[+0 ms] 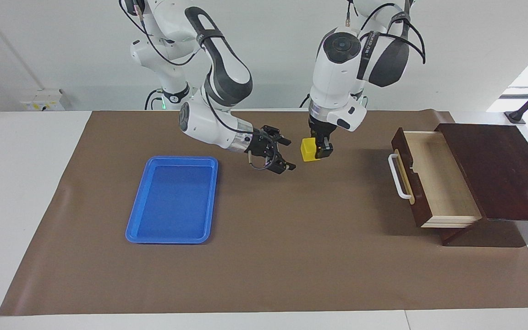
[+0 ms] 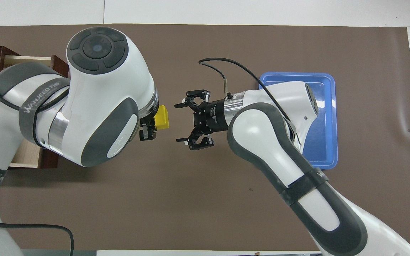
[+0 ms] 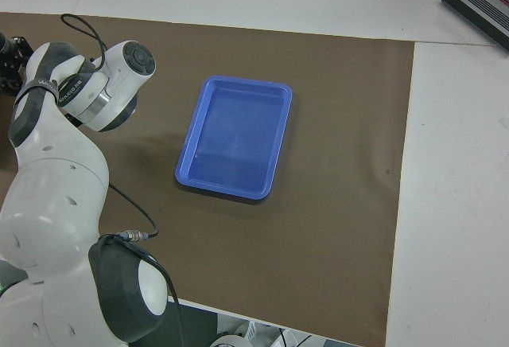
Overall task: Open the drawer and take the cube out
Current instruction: 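Close the right gripper on the yellow cube held by the left gripper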
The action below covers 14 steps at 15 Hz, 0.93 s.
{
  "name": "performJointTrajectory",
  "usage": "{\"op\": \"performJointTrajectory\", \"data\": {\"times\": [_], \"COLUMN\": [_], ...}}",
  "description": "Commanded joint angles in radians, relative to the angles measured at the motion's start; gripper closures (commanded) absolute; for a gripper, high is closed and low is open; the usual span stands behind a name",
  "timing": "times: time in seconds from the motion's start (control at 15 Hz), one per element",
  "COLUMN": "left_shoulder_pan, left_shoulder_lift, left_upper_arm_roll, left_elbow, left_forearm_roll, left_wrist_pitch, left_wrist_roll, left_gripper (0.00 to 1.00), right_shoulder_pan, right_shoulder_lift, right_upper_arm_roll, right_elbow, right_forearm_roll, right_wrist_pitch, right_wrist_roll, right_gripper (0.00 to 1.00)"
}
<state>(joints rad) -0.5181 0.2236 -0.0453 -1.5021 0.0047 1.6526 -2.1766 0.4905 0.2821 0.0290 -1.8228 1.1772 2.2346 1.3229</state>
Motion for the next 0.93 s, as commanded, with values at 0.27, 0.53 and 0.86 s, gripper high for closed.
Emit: {"op": "performJointTrajectory", "data": {"times": [0.27,0.53,0.86], "left_shoulder_pan": [-0.014,-0.014,-0.014], "left_shoulder_lift": [0.007,0.007,0.007], "left_upper_arm_roll": [0.013,0.013,0.013], "left_elbow": [0.008,0.008,0.010], "left_forearm_roll": [-0.015,-0.015,-0.017], "left_wrist_pitch": [0.007,0.006,0.007], "left_wrist_roll": [-0.019,-0.019,-0.019], "left_gripper": [1.00,1.00,1.00], "right_shoulder_pan": [0.048,0.048,0.048], "right_shoulder_lift": [0.028,0.037,0.054], "right_upper_arm_roll": [-0.003,-0.003,-0.003], "right_elbow": [0.042,0.066,0.092], "right_forearm_roll": [0.006,0.002,0.002], "right_wrist_pitch": [0.036,0.031,0.040], "right_wrist_roll": [0.042,0.065,0.084], "right_gripper": [0.00,0.00,0.00]}}
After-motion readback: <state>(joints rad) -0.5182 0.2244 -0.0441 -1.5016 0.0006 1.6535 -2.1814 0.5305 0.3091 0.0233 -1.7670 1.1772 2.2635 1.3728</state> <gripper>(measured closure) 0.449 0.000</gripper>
